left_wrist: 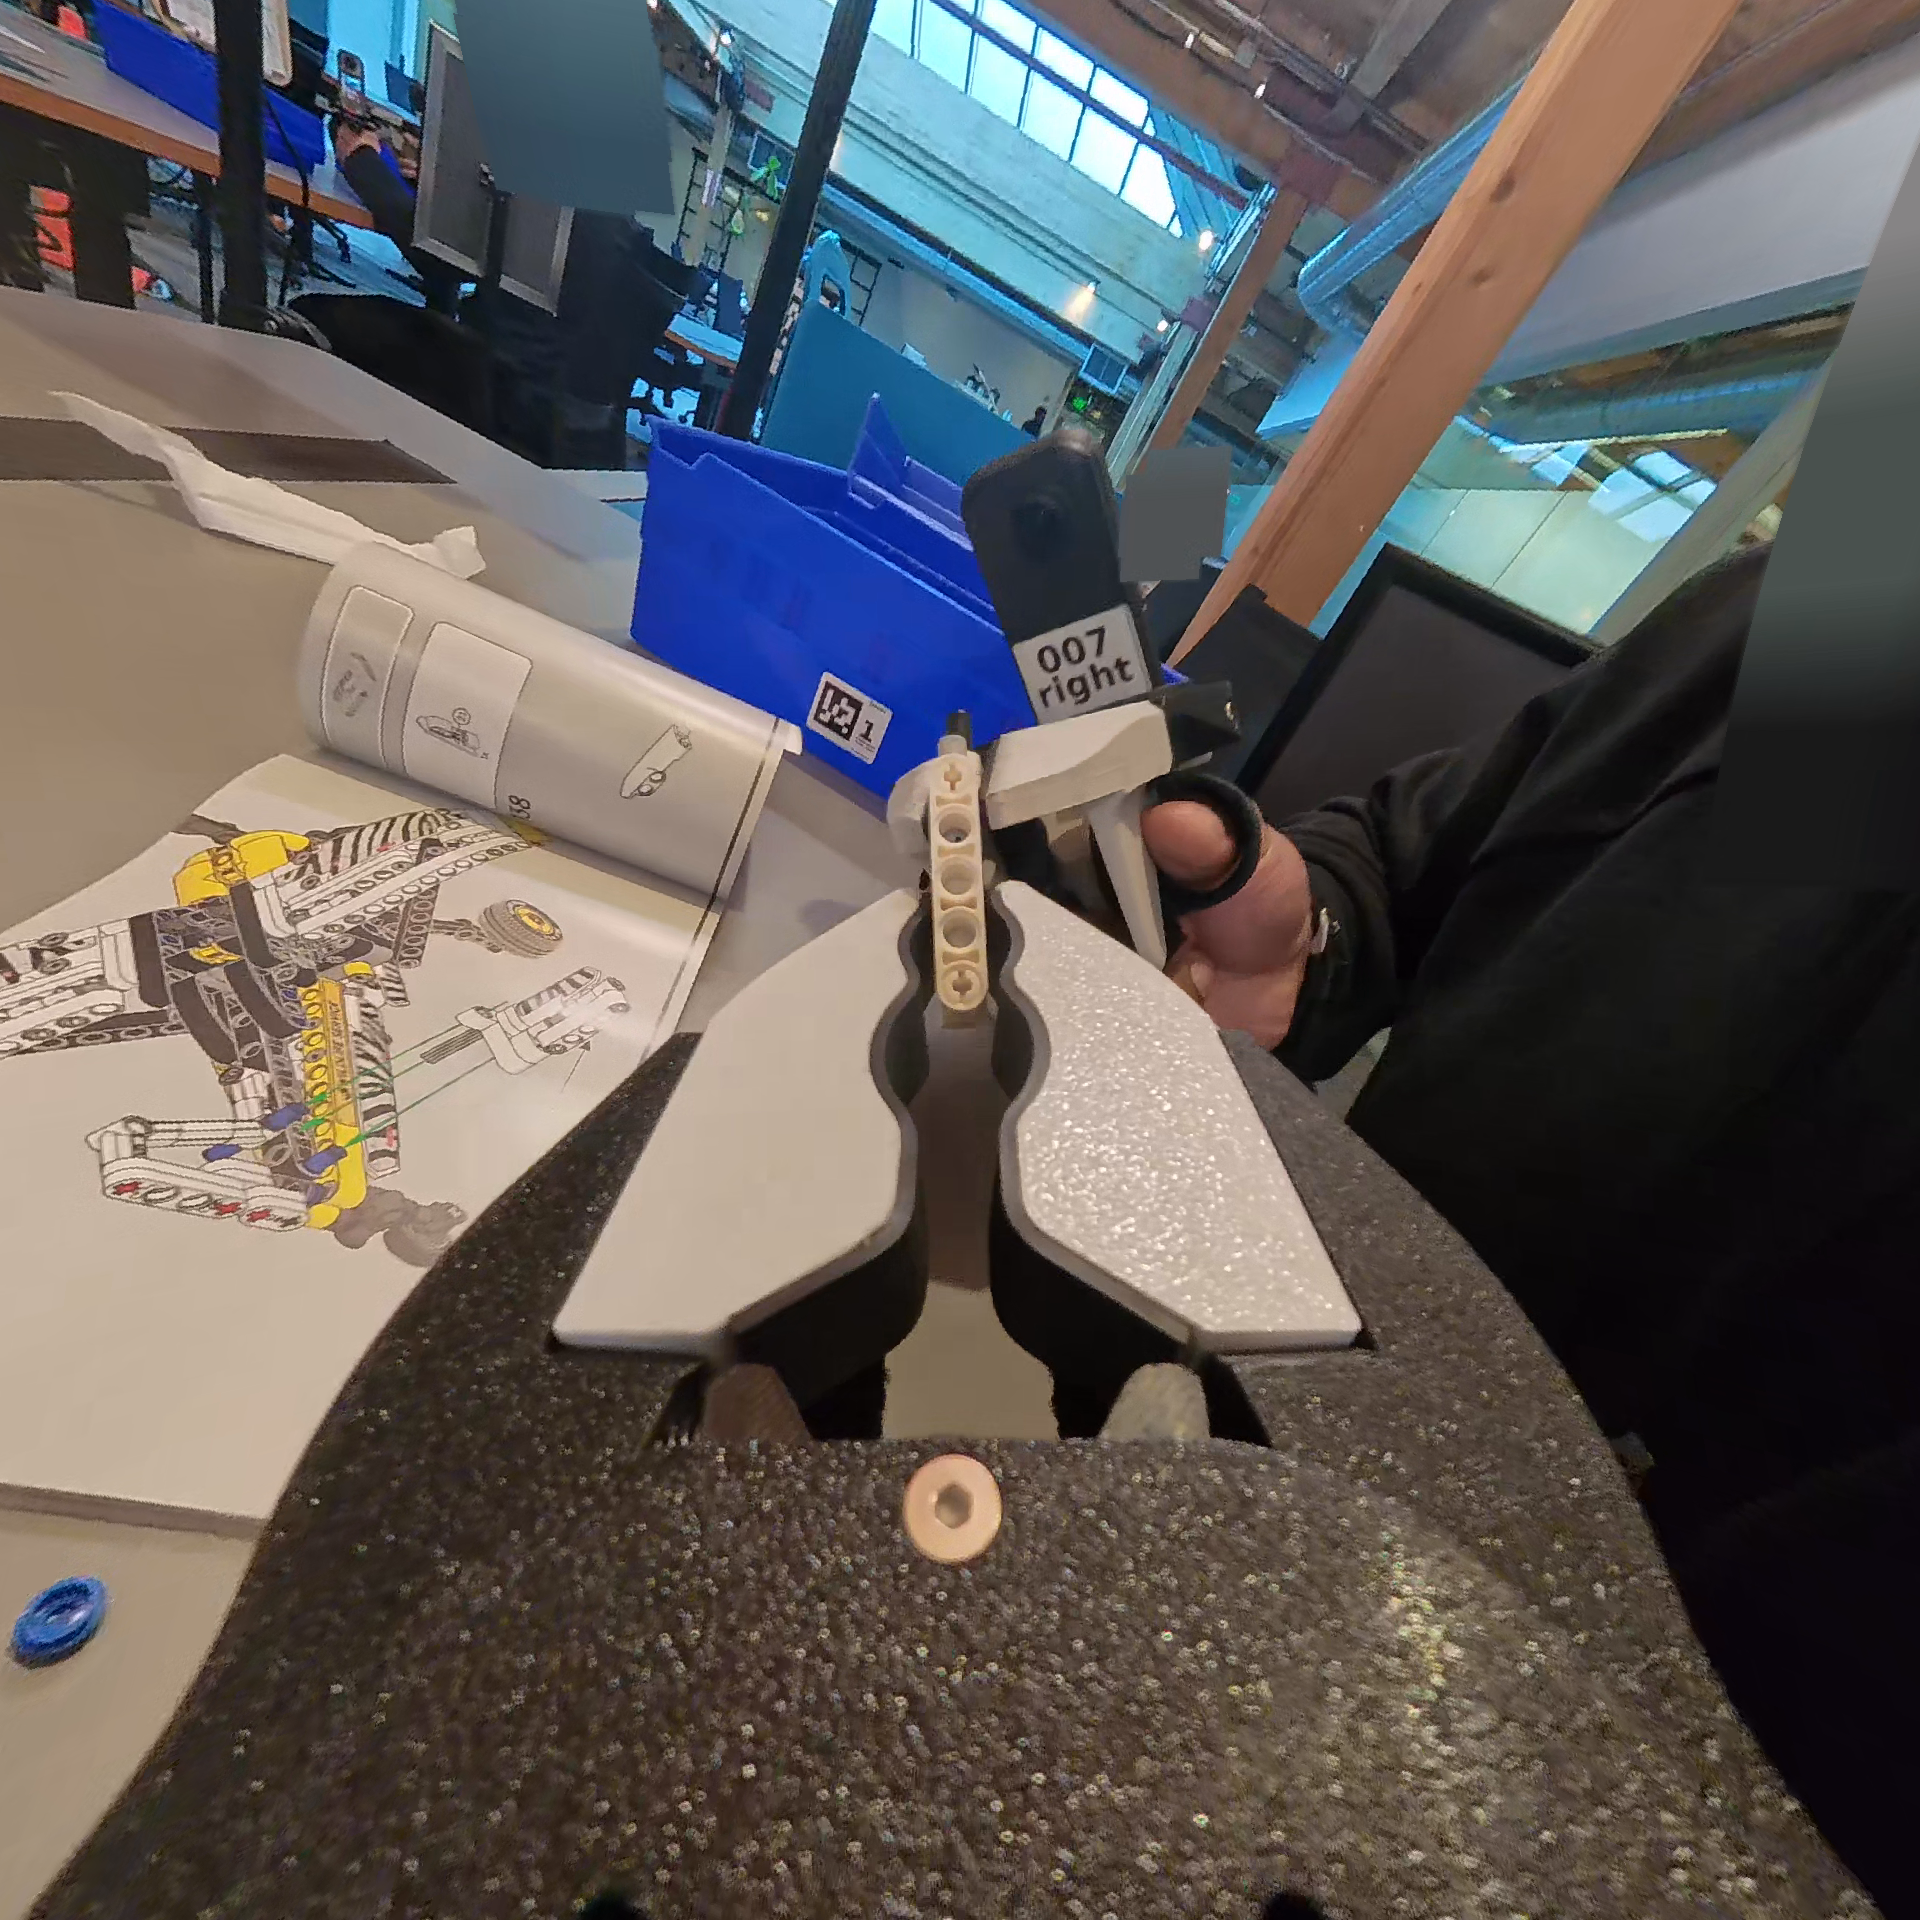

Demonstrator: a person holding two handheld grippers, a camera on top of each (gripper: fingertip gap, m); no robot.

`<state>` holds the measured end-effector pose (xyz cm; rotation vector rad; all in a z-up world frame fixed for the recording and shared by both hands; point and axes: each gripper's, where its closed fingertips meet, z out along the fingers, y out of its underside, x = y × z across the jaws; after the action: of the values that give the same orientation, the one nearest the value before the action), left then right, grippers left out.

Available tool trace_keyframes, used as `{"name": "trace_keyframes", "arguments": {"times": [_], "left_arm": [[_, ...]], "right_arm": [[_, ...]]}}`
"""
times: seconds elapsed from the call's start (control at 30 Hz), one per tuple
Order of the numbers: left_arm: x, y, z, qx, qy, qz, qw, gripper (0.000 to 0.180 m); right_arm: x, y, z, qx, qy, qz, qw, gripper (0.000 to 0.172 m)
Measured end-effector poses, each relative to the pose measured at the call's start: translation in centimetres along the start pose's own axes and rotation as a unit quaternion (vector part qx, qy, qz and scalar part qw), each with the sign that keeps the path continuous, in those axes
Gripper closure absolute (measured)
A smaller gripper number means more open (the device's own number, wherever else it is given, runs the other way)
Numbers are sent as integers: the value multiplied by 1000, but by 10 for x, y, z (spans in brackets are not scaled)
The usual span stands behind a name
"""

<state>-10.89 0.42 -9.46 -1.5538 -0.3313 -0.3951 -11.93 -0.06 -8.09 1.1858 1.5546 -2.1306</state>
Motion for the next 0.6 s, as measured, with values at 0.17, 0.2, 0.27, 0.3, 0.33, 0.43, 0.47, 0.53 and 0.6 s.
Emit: {"name": "trace_keyframes", "arguments": {"times": [0.17, 0.2, 0.27, 0.3, 0.33, 0.43, 0.47, 0.53, 0.6], "left_arm": [[5, -4, 0, 20, 24, -34, 999, 171], [5, -5, 0, 23, 27, -41, 999, 171], [5, -6, -1, 30, 30, -52, 998, 171], [5, -5, -2, 28, 29, -51, 998, 172], [4, -7, -6, 37, 28, -56, 997, 172], [-5, -13, -17, 57, 3, -63, 996, 172], [-5, -10, -15, 46, -1, -58, 997, 172], [-7, -1, -9, 11, -24, -39, 999, 172], [-14, 15, -7, -53, -65, -19, 996, 172]], "right_arm": [[-4, -4, 0, 30, -12, 14, 999, 165], [-5, -5, 0, 35, -13, 14, 999, 165], [-5, -8, 0, 45, -16, 20, 999, 165], [-2, -23, -7, 92, -11, 27, 995, 164], [5, -51, -25, 164, 2, 33, 986, 165], [20, -78, -49, 180, 56, -12, 982, 165], [18, -69, -42, 153, 58, -14, 986, 165], [10, -48, -27, 94, 58, -33, 993, 164], [12, -32, -18, 33, 70, -61, 995, 164]]}}
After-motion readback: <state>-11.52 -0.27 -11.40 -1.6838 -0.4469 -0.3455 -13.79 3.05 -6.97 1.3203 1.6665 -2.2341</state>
